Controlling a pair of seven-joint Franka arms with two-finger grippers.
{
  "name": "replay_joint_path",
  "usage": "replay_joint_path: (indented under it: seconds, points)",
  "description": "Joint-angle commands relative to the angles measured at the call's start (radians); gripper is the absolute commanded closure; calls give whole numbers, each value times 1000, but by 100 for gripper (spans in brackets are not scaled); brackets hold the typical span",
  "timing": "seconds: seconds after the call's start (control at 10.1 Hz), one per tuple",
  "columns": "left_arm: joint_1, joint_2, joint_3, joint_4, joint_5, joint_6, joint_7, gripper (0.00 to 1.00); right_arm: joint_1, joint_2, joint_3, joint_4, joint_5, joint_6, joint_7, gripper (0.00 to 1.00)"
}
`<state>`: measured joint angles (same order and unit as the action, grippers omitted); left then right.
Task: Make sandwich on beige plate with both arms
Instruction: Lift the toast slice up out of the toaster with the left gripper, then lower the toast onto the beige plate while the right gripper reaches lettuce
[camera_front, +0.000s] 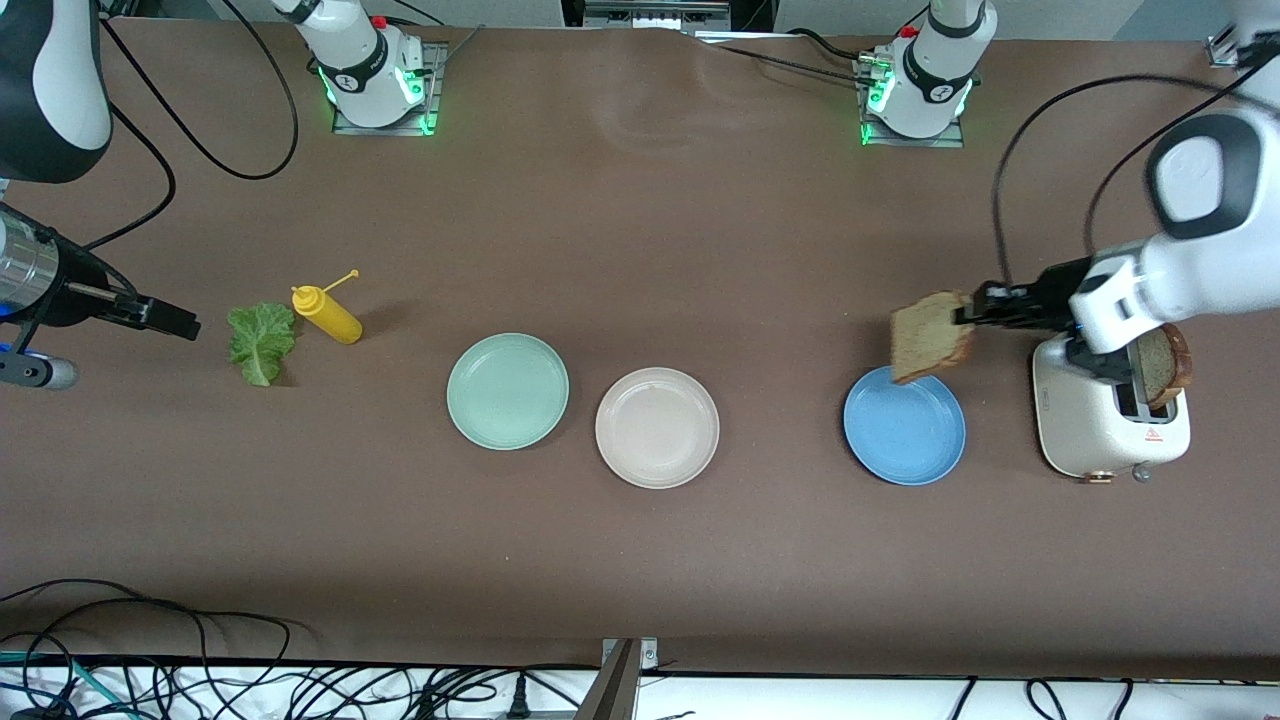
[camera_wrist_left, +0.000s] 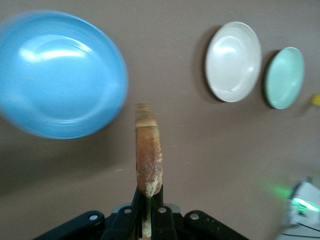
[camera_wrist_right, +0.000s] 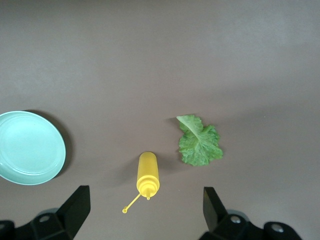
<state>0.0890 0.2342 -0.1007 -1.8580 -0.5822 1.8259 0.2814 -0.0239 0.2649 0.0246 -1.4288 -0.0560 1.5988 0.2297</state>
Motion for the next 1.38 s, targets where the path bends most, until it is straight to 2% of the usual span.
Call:
replay_joint_path:
  seconds: [0.0, 0.1, 0.4, 0.59, 0.79, 1.09, 1.29]
  points:
    - [-85, 112, -16, 69, -193, 102, -21, 100, 2, -23, 3, -25, -16, 0, 10, 0]
    - [-139, 149, -16, 110, -230, 130, -40, 100, 2, -23, 3, -25, -16, 0, 10, 0]
    - [-221, 327, -16, 316, -376, 136, -67, 100, -2, -20, 0, -27, -22, 0, 5, 0]
    - [-283, 449, -10, 413, -445, 253, -65, 100, -11, -4, -11, -38, -36, 0, -1, 0]
    - [-346, 525, -10, 451, -478, 370, -67, 100, -16, 23, -31, -76, -38, 7, -3, 0]
    - [-373, 565, -10, 479, -479, 400, -80, 100, -19, 60, -41, -117, -41, 20, -3, 0]
    - [-397, 579, -10, 494, -479, 403, -131, 100, -31, 65, -49, -218, -41, 145, -38, 0]
